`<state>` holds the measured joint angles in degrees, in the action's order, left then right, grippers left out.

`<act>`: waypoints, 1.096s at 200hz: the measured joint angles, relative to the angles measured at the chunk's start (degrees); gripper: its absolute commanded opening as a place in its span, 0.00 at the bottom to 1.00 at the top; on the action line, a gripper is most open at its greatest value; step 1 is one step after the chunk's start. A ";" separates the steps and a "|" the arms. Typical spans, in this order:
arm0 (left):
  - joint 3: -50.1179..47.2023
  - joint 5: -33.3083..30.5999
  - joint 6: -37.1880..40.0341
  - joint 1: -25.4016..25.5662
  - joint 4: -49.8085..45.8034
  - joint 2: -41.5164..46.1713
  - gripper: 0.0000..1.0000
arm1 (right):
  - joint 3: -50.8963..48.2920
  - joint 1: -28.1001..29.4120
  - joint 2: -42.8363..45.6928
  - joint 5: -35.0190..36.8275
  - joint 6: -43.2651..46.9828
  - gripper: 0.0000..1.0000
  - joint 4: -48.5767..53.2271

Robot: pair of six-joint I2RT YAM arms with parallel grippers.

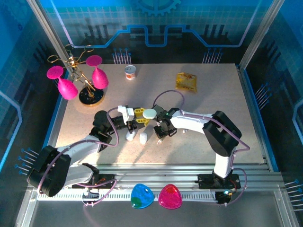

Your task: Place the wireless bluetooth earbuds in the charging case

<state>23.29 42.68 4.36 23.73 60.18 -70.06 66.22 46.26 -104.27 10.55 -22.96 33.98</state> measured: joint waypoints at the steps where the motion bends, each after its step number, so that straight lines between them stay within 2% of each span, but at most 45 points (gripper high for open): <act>1: 0.00 -0.02 0.00 0.00 0.00 0.00 0.19 | -0.15 -0.02 0.17 0.02 0.00 0.44 -0.11; 43: 0.02 -0.44 -1.49 -0.81 -1.64 -0.39 0.19 | -10.97 -1.79 16.72 -1.86 2.78 0.62 -7.28; 74: 0.04 -0.39 -2.49 -1.11 -2.71 -0.50 0.19 | -17.29 -4.15 31.67 -8.83 6.95 0.80 -13.97; 92: 0.24 -0.37 -2.99 -1.14 -2.89 -0.61 0.19 | -18.62 -4.72 38.12 -13.90 10.16 0.86 -17.42; 118: 0.72 0.26 -3.43 -1.16 -2.93 -1.14 0.19 | -18.67 -4.72 43.54 -21.38 13.07 0.89 -23.26; 144: 1.25 1.62 -4.50 -1.18 -2.89 -1.31 0.19 | -18.53 -4.72 44.13 -25.86 14.29 0.90 -27.74; 184: 1.42 3.67 -5.79 -1.18 -1.84 -1.42 0.19 | -17.88 -5.27 41.13 -26.38 14.60 0.86 -29.81; 219: 1.42 4.94 -5.95 -1.18 -1.62 -1.40 0.19 | -17.86 -8.79 40.87 -25.81 11.61 0.84 -29.86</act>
<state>24.71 47.62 -1.58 22.55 58.57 -71.46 48.36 37.47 -63.40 -15.27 -11.35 4.12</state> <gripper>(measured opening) 0.333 0.848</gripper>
